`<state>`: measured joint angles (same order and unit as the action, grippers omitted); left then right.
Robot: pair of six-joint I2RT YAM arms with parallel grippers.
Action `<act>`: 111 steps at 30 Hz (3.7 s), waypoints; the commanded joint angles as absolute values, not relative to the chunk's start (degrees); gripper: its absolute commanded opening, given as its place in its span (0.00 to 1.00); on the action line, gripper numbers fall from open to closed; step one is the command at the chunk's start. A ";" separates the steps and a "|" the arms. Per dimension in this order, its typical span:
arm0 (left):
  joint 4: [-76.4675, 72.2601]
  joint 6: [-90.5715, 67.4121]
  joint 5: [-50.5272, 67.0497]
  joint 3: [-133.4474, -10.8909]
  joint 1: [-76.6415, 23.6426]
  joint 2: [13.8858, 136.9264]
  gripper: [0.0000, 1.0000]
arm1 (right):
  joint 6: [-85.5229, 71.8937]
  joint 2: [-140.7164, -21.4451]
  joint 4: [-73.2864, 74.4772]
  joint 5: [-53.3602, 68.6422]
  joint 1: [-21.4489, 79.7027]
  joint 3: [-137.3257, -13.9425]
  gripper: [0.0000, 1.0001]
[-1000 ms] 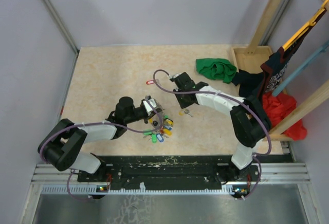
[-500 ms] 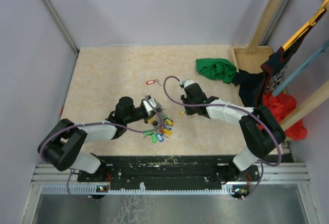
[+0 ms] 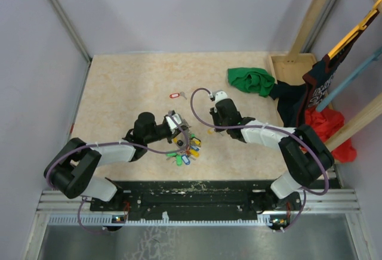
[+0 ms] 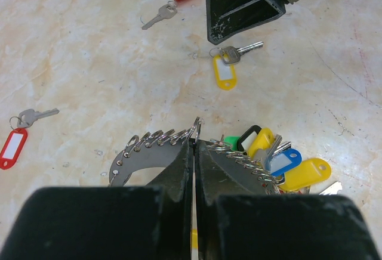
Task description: Put the keys on the keyring
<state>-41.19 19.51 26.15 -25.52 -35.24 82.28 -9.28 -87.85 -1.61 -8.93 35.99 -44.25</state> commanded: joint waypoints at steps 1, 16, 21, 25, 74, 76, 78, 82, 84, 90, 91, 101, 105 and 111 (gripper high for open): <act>-44.16 19.20 26.60 -25.84 -35.07 81.84 0.00 | -10.21 -88.42 -6.28 -10.19 36.61 -44.29 0.20; -44.09 19.15 26.72 -26.00 -35.07 82.01 0.00 | -11.25 -91.21 -4.82 -10.22 36.94 -44.65 0.17; -43.99 19.13 26.81 -26.06 -35.07 82.09 0.00 | -11.24 -91.90 -4.73 -10.24 37.01 -44.73 0.16; -44.03 19.11 26.74 -26.02 -35.07 82.08 0.00 | -11.34 -92.30 -4.51 -10.45 37.11 -44.82 0.14; -43.84 18.85 27.42 -26.17 -35.07 82.00 0.00 | -10.77 -92.94 -6.33 -9.00 37.27 -45.43 0.12; -43.86 18.77 27.49 -26.17 -35.07 82.08 0.00 | -10.80 -93.29 -6.33 -9.17 37.27 -45.58 0.13; -43.84 18.81 27.46 -26.19 -35.07 82.09 0.00 | -10.81 -93.63 -6.14 -9.37 37.28 -45.89 0.14; -43.81 18.81 27.49 -26.20 -35.07 82.17 0.00 | -11.04 -93.90 -6.08 -9.72 37.27 -46.29 0.15; -43.76 18.81 27.46 -26.19 -35.07 82.18 0.00 | -11.49 -93.90 -6.09 -9.64 37.30 -46.31 0.15; -43.77 18.77 27.50 -26.21 -35.07 82.11 0.00 | -13.34 -93.46 -5.68 -9.73 37.29 -46.65 0.16; -43.77 18.73 27.51 -26.19 -35.07 82.17 0.00 | -13.96 -93.39 -5.44 -10.01 37.27 -46.79 0.16; -43.77 18.72 27.34 -26.21 -35.08 82.09 0.00 | -15.94 -93.61 -4.92 -11.62 38.00 -47.72 0.17; -43.77 18.70 27.35 -26.20 -35.07 82.01 0.00 | -16.08 -94.18 -4.75 -12.70 38.22 -47.99 0.16; -43.72 18.72 27.42 -26.28 -35.07 82.18 0.00 | -15.68 -96.41 -3.78 -13.77 38.52 -48.63 0.14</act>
<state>-41.19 19.29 26.50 -25.52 -35.24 82.28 -15.22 -94.67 -3.40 -12.23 37.76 -45.93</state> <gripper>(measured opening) 0.007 0.147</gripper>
